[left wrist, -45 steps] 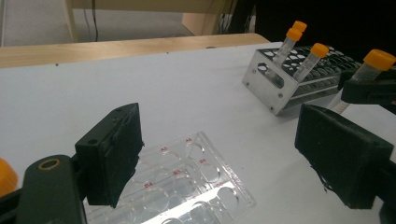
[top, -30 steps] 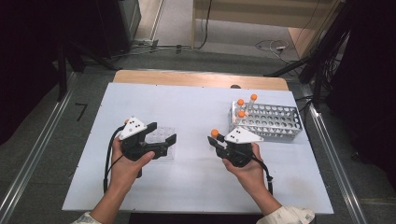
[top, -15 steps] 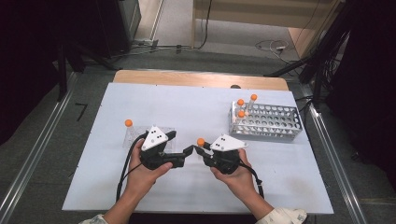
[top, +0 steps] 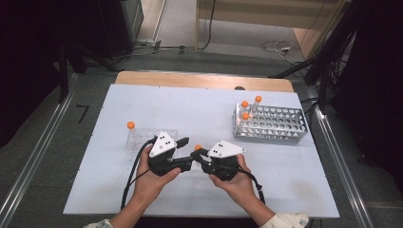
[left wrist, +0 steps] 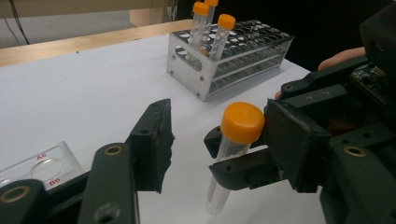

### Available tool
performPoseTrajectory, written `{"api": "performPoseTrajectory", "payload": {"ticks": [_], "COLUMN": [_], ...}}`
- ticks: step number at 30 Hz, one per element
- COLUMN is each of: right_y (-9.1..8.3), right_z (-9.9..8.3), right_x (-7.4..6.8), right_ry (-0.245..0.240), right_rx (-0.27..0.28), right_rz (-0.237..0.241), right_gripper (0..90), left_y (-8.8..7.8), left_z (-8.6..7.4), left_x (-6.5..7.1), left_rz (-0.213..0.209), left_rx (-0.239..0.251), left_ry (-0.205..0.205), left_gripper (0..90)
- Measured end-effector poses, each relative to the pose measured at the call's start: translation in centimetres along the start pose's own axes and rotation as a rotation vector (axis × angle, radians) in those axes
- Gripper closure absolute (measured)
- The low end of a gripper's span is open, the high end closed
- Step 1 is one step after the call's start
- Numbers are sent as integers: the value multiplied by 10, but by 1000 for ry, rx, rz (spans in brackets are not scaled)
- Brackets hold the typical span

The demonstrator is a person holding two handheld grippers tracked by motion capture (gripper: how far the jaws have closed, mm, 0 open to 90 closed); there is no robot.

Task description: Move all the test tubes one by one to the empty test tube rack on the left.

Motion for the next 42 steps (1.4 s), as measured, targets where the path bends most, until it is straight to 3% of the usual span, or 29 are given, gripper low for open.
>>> {"api": "performPoseTrajectory", "payload": {"ticks": [14,22,27,28,32,36,42], "right_y": [3,3,3,4,5,6,9], "right_z": [-1,-1,0,1,3,2,-1], "right_x": [-5,-6,-8,-8,-8,-9,-12], "right_ry": [14,29,44,53,60,68,69], "right_rx": [5,6,15,29,46,45,25], "right_rz": [26,33,40,28,7,8,18], "right_gripper": [710,696,569,449,265,189,162], "left_y": [3,3,3,3,1,0,-1], "left_z": [-5,-5,-5,-4,-2,2,7], "left_x": [7,8,7,7,3,-2,-11], "left_rz": [-45,-40,-36,-35,-23,-13,12], "left_rx": [-27,-23,-21,-19,-9,4,21], "left_ry": [28,49,52,48,43,31,16], "left_gripper": [691,710,710,711,711,710,711]}}
Point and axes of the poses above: each handheld gripper's, and its own axes: y roughly forward along the jaws, z roughly out of its top, x roughly to its right, the point moved 5 cm from there along y, roughly forward along the jaws, and after that the axes turned 15 degrees about x, right-handed, at the moved point
